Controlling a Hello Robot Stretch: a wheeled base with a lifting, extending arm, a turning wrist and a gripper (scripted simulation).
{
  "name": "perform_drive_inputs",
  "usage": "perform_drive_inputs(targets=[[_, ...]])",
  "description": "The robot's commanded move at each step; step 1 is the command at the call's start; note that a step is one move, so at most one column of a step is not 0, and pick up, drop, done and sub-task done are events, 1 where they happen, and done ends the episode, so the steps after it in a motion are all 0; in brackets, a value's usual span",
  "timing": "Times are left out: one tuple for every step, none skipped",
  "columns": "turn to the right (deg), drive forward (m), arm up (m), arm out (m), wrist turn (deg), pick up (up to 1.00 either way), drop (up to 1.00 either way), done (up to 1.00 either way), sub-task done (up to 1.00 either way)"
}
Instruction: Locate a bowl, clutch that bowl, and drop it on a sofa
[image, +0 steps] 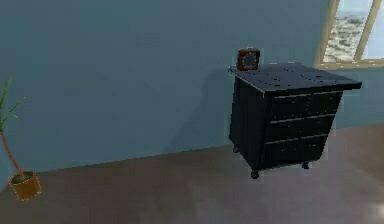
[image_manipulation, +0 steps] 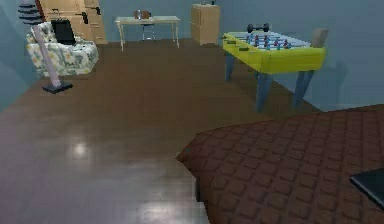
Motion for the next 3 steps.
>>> perform_drive_inputs(targets=[[-12.0,0.00,0.00,0.00,0.0,0.00,0.00,0.00,0.00],[0.0,0.40,0.00,0.00,0.0,0.00,0.00,0.00,0.00],[45.0,0.00,0.00,0.00,0.0,0.00,0.00,0.00,0.00]])
